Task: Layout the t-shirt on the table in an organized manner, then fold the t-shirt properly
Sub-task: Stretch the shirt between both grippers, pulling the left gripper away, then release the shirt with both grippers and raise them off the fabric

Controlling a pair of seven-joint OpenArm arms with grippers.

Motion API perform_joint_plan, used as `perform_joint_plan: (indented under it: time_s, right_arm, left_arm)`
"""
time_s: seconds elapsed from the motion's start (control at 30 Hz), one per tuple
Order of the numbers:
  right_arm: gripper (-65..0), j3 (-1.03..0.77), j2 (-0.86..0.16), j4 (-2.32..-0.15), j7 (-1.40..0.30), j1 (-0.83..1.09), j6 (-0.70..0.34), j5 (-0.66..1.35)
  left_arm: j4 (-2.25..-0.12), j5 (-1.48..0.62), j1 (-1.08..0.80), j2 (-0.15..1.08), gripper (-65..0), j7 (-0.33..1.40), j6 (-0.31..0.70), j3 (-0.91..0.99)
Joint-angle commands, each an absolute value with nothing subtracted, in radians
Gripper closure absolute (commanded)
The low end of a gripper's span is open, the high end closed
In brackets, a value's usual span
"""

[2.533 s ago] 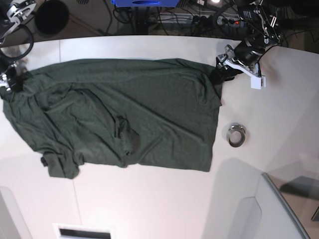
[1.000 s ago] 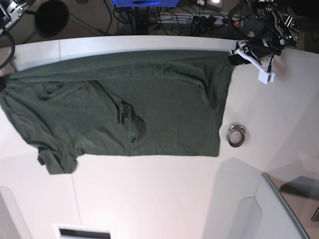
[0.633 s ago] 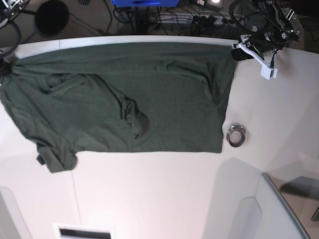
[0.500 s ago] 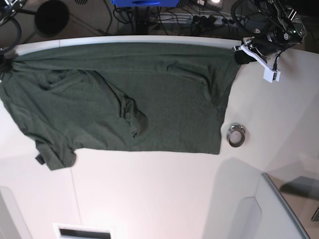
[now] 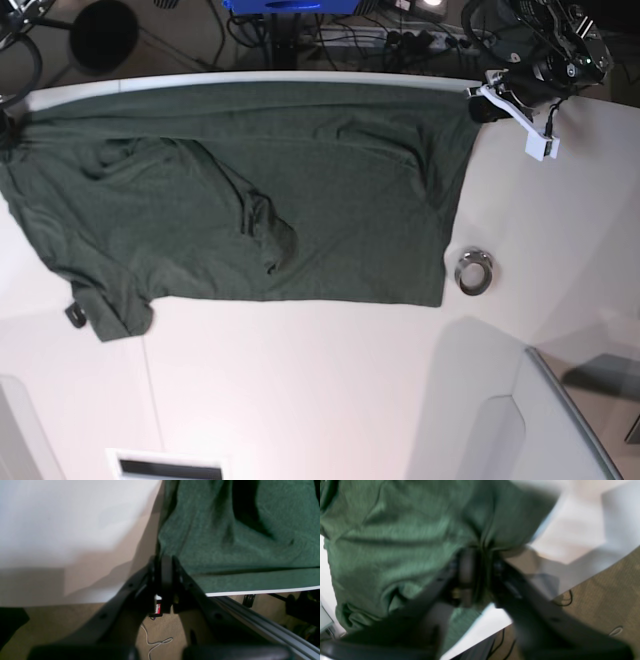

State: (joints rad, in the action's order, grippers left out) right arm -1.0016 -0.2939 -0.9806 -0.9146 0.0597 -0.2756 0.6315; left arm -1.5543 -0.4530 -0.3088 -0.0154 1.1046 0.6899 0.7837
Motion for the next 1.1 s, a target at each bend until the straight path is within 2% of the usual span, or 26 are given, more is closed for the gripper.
perform_joint_plan:
  time_s: [0.0, 0.07, 0.17, 0.3, 0.47, 0.63, 0.73, 0.8, 0.9, 1.07]
  right_arm:
    - [-22.4, -1.007, -0.318, -0.998, -0.903, 0.056, -0.278, 0.647]
    - [-28.2, -1.007, -0.318, -0.998, -0.903, 0.056, -0.278, 0.647]
    - [-28.4, -1.007, -0.318, -0.998, -0.903, 0.054, -0.278, 0.647]
    - [-28.4, -1.007, -0.318, -1.001, -0.901, 0.051, -0.278, 0.648]
    - [-28.4, -1.007, -0.320, -1.020, -0.901, 0.054, -0.278, 0.648]
    - [-28.4, -1.009, -0.285, -1.191, -0.901, 0.090, -0.277, 0.648]
    - [-28.4, -1.009, -0.251, -1.305, -0.901, 0.116, -0.206, 0.647]
    - [-28.4, -1.004, -0.222, -1.386, -0.905, 0.130, -0.170, 0.647]
    - [-28.4, -0.998, -0.183, -1.486, -0.920, 0.150, -0.168, 0.647]
    - [-28.5, -1.004, -0.131, -1.535, -1.064, 0.148, -0.168, 0.650]
  left_arm:
    - [-1.577, -0.460, -0.323, -0.005, 0.0, 1.096, 0.698, 0.786]
    - [-1.578, -0.460, -0.328, -0.005, 0.0, 1.095, 0.698, 0.786]
    - [-1.578, -0.466, -0.337, -0.005, -1.0, 1.095, 0.698, 0.786]
    - [-1.580, -0.467, -0.337, -0.005, -17.9, 1.095, 0.698, 0.786]
    - [-1.580, -0.467, -0.337, -0.002, -30.1, 1.095, 0.698, 0.791]
    - [-1.612, -0.467, -0.335, 0.001, -41.0, 1.095, 0.698, 0.794]
    - [-1.666, -0.467, -0.340, -0.002, -44.3, 1.098, 0.698, 0.794]
    - [-1.693, -0.467, -0.340, -0.002, -44.3, 1.099, 0.698, 0.796]
    - [-1.705, -0.467, -0.340, -0.001, -44.3, 1.099, 0.698, 0.797]
    - [-1.709, -0.463, -0.340, 0.001, -44.1, 1.098, 0.698, 0.799]
